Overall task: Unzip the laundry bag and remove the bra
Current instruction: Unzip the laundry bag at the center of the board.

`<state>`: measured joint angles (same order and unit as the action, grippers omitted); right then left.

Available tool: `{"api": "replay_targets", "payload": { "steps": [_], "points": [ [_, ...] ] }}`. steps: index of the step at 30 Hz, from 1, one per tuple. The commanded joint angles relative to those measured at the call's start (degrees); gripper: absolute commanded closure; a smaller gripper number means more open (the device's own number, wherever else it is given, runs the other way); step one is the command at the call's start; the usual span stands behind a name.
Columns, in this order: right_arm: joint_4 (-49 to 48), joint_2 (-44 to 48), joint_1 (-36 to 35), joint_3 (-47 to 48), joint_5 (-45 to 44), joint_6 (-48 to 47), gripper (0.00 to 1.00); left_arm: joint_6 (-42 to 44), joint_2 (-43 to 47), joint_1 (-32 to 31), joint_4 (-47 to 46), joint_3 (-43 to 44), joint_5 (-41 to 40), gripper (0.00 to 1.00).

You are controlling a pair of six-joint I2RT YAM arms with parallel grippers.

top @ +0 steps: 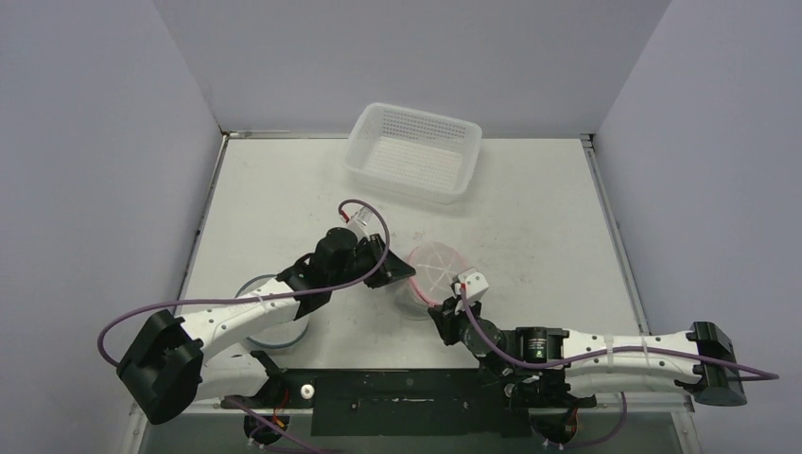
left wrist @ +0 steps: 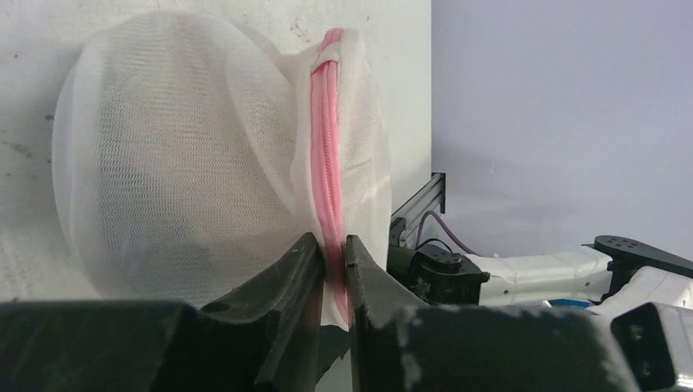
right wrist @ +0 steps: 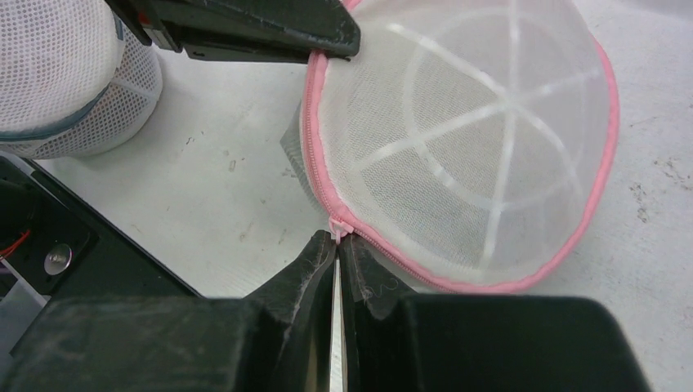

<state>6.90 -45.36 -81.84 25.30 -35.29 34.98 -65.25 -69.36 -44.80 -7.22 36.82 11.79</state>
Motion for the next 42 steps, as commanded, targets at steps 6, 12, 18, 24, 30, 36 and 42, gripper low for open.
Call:
{"api": "replay_targets", "payload": {
  "steps": [6, 12, 18, 24, 30, 36, 42],
  "points": [
    [-10.48, -7.68, -0.69, 2.83, 2.0, -2.23, 0.95, 5.65, 4.03, 2.29, 4.71, 2.93, -1.01, 0.34],
    [-12.97, -10.94, -0.53, 3.88, 3.66, -2.92, 0.95, 6.63, 14.11, 2.27, 19.03, 2.08, -7.94, 0.01],
    [-14.33, -13.37, -0.11, 5.09, 5.0, -4.13, 0.95, 1.23, 24.6, 1.34, 28.13, -2.1, -10.85, 0.04],
    [-17.34, -16.93, 0.25, 5.59, 7.2, -4.52, 0.95, -8.14, 26.99, -7.42, 21.09, -6.13, -15.99, 0.04],
    [-17.99, -19.06, 0.43, 6.39, 8.28, -5.03, 0.95, -8.54, 17.52, -11.23, 16.93, -2.37, -17.78, 0.08],
    [-17.3, -17.83, 0.5, 5.77, 8.09, -4.67, 0.95, -10.15, 14.12, -11.61, 14.17, -2.82, -19.56, 0.35],
    [-16.2, -16.03, 0.5, 4.94, 7.63, -4.28, 0.95, -10.33, 13.01, -11.54, 12.94, -3.11, -20.69, 0.73]
  ]
}}
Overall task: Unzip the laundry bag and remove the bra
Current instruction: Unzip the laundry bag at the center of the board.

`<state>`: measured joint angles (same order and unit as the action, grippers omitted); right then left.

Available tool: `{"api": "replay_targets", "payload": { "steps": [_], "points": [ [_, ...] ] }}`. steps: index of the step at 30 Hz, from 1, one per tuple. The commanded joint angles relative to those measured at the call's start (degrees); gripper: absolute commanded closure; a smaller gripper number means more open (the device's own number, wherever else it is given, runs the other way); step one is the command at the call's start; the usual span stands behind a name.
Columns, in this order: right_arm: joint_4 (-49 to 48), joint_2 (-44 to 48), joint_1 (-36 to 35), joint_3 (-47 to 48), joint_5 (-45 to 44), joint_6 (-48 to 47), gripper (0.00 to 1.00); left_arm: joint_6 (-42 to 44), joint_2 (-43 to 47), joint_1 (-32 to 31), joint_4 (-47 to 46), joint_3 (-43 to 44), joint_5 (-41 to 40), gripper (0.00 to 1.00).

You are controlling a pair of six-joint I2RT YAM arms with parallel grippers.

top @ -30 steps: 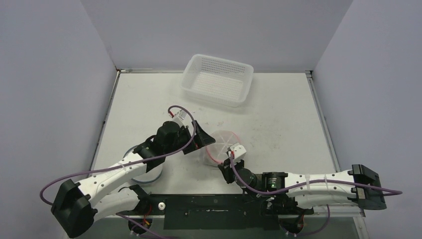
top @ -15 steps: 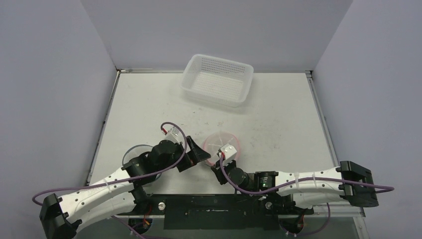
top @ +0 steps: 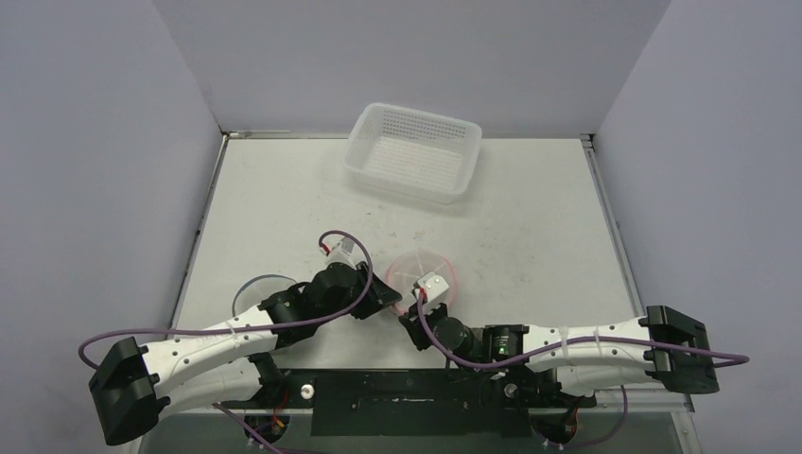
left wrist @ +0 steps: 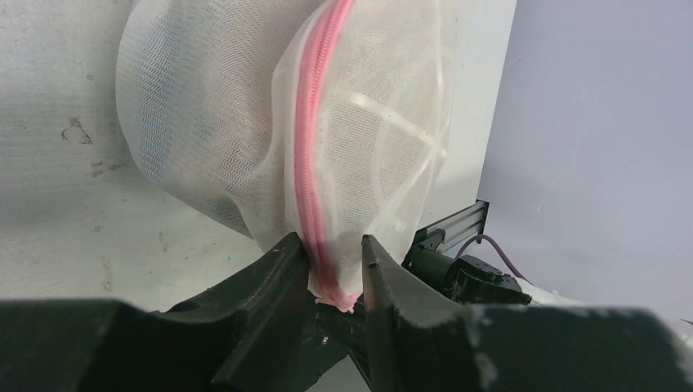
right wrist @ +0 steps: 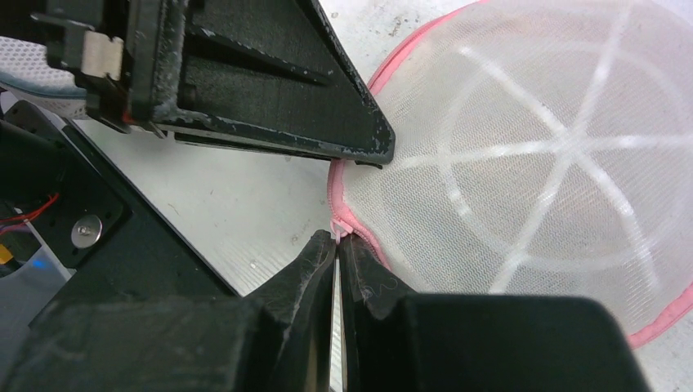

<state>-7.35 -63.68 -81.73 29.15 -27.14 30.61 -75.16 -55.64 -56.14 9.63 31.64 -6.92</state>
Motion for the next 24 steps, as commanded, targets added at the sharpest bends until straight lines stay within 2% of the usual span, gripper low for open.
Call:
{"api": "replay_targets", "payload": {
  "steps": [1, 8, 24],
  "points": [
    [-1.7, 2.63, 0.42, 0.91, -0.69, 0.25, 0.95, -0.43, -0.85, -0.19, -3.73, 2.04, -2.29, 0.74],
    [1.32, 6.45, 0.35, -0.28, -1.75, 1.16, 0.95, -0.7, -1.06, 0.4, -4.45, 0.99, -3.63, 1.0],
    [15.91, 17.85, 0.35, -4.06, -8.9, 6.12, 0.95, 2.41, 0.75, 4.39, -5.79, 0.13, 0.16, 1.0]
  ]
}}
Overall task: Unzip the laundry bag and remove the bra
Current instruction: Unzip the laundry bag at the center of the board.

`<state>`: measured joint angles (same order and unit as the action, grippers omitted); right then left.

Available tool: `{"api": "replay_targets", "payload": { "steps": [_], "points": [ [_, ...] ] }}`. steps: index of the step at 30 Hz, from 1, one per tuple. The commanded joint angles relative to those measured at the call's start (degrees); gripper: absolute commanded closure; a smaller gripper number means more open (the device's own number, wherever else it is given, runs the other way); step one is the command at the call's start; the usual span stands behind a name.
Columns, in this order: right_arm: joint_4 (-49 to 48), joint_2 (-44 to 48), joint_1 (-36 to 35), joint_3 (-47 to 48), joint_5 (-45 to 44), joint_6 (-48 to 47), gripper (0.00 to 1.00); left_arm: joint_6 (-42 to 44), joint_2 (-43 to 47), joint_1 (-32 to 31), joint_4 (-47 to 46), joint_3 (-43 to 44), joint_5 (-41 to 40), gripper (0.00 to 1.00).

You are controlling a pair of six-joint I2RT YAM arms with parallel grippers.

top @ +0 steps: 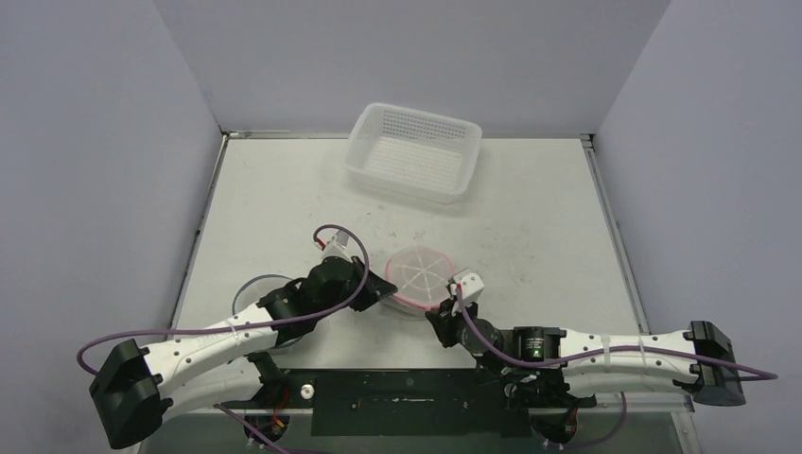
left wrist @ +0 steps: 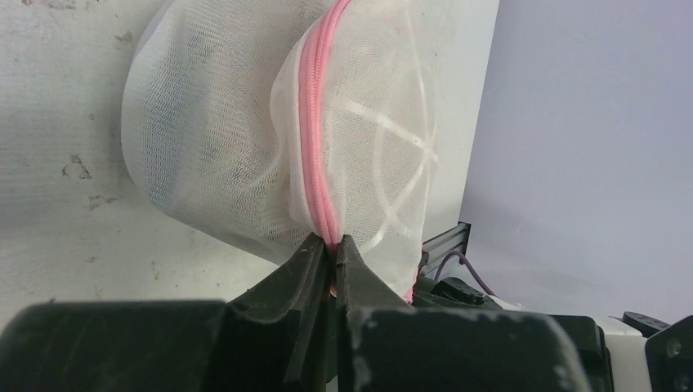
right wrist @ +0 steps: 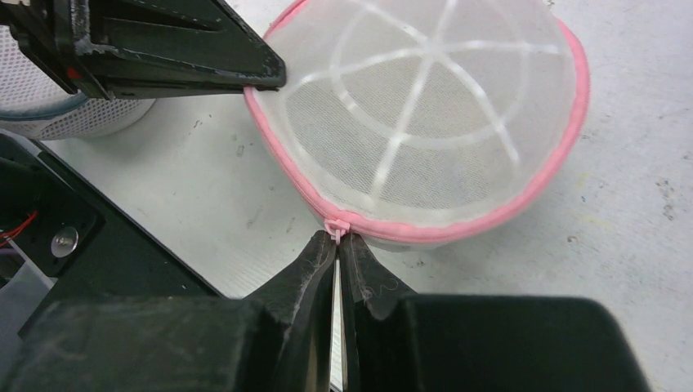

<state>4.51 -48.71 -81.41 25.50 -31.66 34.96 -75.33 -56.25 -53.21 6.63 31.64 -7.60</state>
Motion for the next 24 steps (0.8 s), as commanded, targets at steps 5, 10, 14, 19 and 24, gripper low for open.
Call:
{"api": "replay_targets", "payload": {
  "steps": [5, 10, 14, 19, 24],
  "points": [
    [4.71, 4.62, 0.02, -0.34, -4.2, 1.13, 0.95, 5.18, 0.7, 5.03, -6.76, -0.06, 6.02, 1.0],
    [-0.02, 1.82, 0.02, 0.09, -2.53, 0.12, 0.95, 10.55, -3.3, 10.3, -6.72, 4.5, 12.17, 0.96],
    [-5.65, -3.37, -0.07, 1.49, -0.67, -0.95, 0.95, 13.79, -7.45, 12.36, -4.65, 8.08, 14.93, 0.91],
    [-9.97, -8.62, -0.07, 4.0, 1.08, -2.24, 0.95, 14.86, -7.62, 12.61, -2.14, 8.62, 16.0, 0.67],
    [-11.59, -10.67, 0.05, 5.16, 2.56, -2.93, 0.95, 13.32, 1.05, 12.61, 4.62, 5.94, 12.09, 0.17]
  ]
}}
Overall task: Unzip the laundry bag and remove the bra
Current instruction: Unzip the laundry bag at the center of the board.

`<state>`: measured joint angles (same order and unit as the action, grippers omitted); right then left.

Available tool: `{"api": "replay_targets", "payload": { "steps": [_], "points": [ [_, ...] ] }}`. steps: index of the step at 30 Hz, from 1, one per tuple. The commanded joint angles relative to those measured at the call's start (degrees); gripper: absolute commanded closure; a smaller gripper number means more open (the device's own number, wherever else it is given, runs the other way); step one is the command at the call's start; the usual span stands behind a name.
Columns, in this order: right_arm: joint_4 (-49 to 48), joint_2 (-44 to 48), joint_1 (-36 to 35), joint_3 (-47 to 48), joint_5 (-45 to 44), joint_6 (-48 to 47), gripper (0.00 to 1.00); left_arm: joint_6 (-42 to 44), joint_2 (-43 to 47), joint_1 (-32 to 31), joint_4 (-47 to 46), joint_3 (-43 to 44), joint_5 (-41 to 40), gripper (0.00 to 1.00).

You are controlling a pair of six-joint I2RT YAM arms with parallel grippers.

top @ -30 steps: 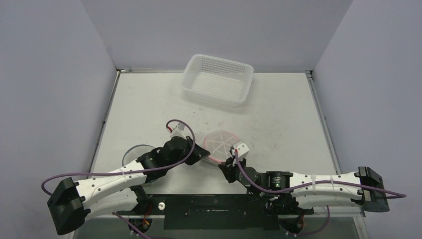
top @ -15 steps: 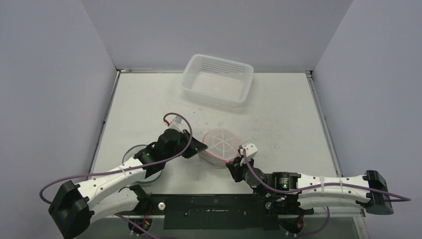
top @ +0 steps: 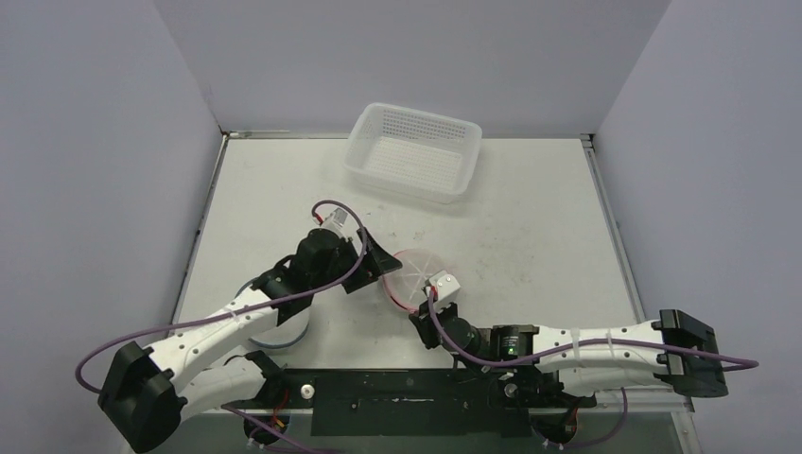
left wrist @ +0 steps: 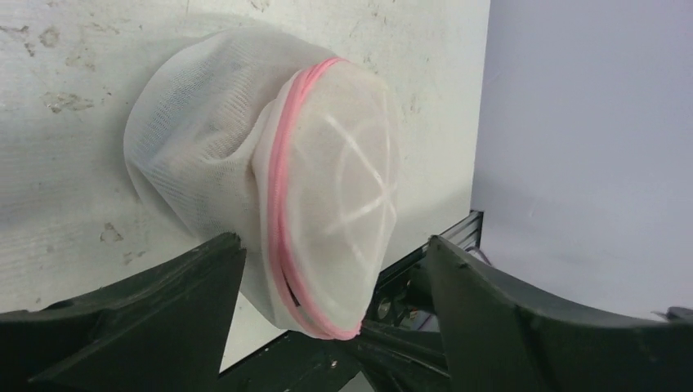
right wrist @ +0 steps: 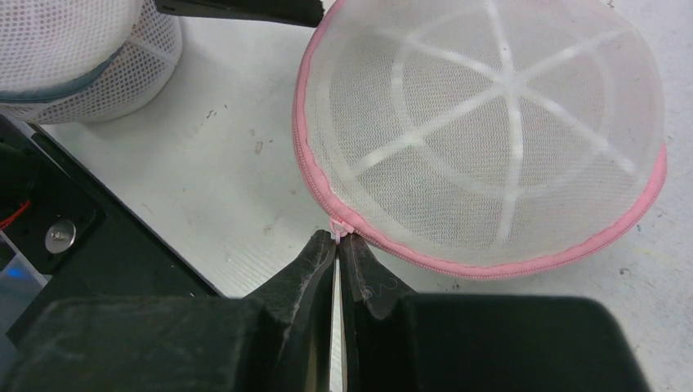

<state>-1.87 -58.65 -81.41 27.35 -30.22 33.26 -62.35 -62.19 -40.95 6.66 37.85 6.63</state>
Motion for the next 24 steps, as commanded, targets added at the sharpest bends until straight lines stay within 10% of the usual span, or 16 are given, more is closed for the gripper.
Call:
{"api": "replay_targets", "payload": {
  "steps": [1, 10, 18, 24],
  "points": [
    [-5.37, -1.1, 0.1, 3.5, 1.37, -1.32, 0.95, 0.07, 9.09, 0.39, 6.44, -0.84, -2.86, 0.06],
    [-8.08, -4.39, 0.45, 5.48, 3.98, -2.74, 0.95, -8.95, 24.48, -3.58, 10.31, -9.74, -4.18, 0.04],
    [-8.69, -7.17, 0.63, 6.9, 5.43, -3.35, 0.95, -10.52, 14.68, -13.79, 4.17, -5.6, -11.04, 0.02],
    [-7.6, -6.48, 0.55, 6.82, 5.09, -3.05, 0.95, -11.75, 10.72, -13.77, 0.81, -5.68, -13.45, 0.39]
  ]
}}
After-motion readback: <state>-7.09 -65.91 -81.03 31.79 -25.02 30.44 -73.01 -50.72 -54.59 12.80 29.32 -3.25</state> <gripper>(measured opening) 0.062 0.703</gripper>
